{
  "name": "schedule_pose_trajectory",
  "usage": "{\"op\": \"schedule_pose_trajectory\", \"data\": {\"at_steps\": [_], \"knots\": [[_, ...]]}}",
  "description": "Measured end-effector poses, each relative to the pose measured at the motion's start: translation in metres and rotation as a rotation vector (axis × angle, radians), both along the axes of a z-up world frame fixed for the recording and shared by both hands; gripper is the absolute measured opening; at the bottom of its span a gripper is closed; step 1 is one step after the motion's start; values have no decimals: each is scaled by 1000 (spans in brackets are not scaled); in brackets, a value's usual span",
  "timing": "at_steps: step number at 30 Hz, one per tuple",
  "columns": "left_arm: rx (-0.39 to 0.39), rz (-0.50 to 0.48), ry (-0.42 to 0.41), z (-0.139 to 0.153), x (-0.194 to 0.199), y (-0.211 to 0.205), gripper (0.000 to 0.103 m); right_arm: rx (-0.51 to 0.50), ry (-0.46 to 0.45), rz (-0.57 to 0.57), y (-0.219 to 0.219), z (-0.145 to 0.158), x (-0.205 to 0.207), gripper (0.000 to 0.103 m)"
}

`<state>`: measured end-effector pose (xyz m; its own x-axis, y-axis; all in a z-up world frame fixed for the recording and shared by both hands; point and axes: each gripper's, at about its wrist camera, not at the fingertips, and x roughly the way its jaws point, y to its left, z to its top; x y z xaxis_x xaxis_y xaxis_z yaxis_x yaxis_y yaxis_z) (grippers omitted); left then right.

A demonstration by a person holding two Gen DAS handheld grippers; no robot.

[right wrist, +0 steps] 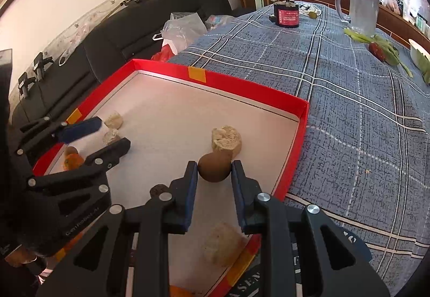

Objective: Organize fruits

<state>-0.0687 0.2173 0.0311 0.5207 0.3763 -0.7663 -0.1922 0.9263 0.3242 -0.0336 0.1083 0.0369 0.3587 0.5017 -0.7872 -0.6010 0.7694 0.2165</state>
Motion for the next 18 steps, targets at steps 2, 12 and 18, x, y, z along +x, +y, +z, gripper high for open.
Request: {"op": "schedule_pose_trajectory", "data": {"at_steps": [2, 12, 18], "knots": [[6, 23, 1, 1, 0, 2, 70, 7, 12, 0, -1, 1, 1, 29], [42, 121, -113, 35, -34, -13, 79, 132, 27, 3, -13, 21, -7, 47], [71, 151, -228, 66, -74, -24, 80, 207, -84, 25, -18, 46, -28, 49]]}}
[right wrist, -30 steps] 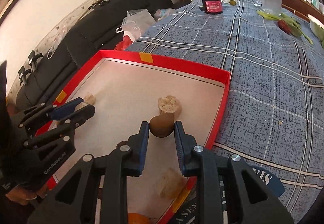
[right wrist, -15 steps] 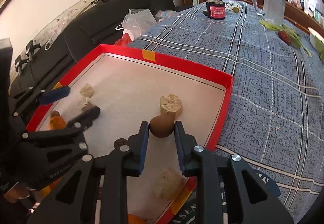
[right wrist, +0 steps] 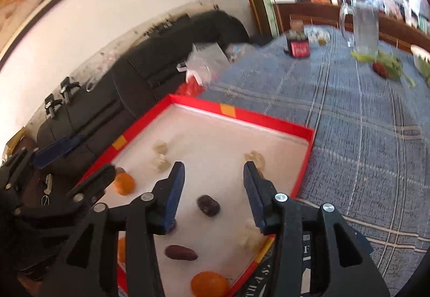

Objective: Organize fruits

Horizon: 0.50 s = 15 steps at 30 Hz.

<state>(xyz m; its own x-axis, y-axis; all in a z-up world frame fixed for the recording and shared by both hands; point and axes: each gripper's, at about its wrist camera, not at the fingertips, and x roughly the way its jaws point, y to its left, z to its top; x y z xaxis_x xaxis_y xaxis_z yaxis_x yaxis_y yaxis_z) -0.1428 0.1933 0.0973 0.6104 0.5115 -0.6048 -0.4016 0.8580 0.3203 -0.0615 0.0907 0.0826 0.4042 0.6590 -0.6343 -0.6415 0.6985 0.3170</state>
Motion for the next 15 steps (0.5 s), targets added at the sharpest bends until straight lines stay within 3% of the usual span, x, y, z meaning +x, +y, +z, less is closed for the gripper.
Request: {"op": "schedule_pose_trajectory", "data": {"at_steps": [7, 11, 15], "knots": [[11, -28, -94, 26, -32, -10, 81, 22, -196, -62, -18, 18, -31, 56], [9, -60, -150, 35, -50, -20, 83, 76, -218, -132, -49, 20, -56, 61], [6, -99, -179, 38, -63, -30, 84, 50, -303, -190, -76, 25, -97, 66]]}}
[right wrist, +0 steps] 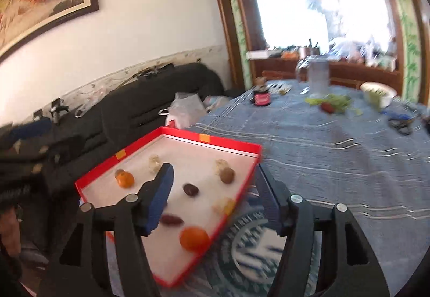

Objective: Organize fruits

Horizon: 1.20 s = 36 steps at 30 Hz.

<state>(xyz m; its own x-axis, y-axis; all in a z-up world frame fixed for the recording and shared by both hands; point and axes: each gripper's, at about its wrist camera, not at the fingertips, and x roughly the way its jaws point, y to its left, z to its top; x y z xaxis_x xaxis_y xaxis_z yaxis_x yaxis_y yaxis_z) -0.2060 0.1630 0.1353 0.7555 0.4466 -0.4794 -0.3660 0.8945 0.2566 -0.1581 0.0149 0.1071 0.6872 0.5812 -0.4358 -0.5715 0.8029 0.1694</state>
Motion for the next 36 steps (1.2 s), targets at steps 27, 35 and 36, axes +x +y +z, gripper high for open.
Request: {"op": "schedule_pose_trajectory", "data": {"at_steps": [27, 35, 36], "knots": [[-14, -66, -223, 24, -130, -26, 103, 95, -153, -179, -51, 69, -164, 92], [-25, -28, -223, 17, -134, -14, 103, 91, -196, -162, -38, 61, -178, 96], [-26, -25, -223, 15, -135, -13, 103, 92, -189, -157, -36, 60, -176, 96]]}}
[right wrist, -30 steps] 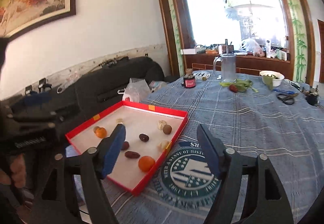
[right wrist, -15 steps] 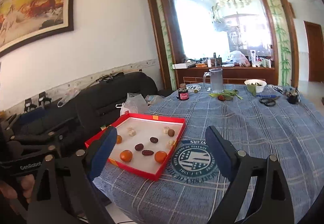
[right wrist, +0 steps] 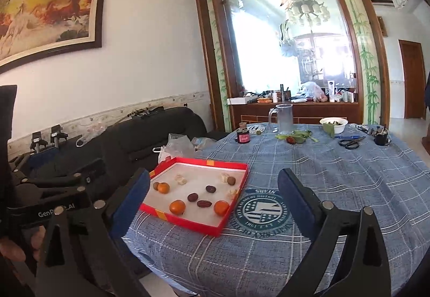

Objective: Organize fruits

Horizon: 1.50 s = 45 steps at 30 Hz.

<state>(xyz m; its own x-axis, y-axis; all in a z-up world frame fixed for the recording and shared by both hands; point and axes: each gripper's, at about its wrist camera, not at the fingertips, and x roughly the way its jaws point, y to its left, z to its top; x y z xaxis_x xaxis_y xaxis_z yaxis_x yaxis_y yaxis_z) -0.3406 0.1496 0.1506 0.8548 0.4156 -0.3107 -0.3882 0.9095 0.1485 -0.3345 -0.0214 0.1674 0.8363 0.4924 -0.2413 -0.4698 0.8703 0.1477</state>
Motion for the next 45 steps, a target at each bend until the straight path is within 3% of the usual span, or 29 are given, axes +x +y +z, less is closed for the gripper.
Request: {"op": "schedule_pose_trajectory", "data": {"at_steps": [6, 13, 26, 45], "knots": [[-18, 2, 2, -2, -5, 8, 103, -13, 32, 22, 12, -7, 0, 96], [-63, 2, 13, -2, -4, 19, 103, -52, 6, 33, 26, -7, -8, 96], [-132, 8, 25, -8, -5, 33, 103, -38, 22, 7, 23, -6, -5, 97], [-145, 0, 41, -17, -6, 40, 103, -40, 56, -14, 25, -11, -1, 97]]}}
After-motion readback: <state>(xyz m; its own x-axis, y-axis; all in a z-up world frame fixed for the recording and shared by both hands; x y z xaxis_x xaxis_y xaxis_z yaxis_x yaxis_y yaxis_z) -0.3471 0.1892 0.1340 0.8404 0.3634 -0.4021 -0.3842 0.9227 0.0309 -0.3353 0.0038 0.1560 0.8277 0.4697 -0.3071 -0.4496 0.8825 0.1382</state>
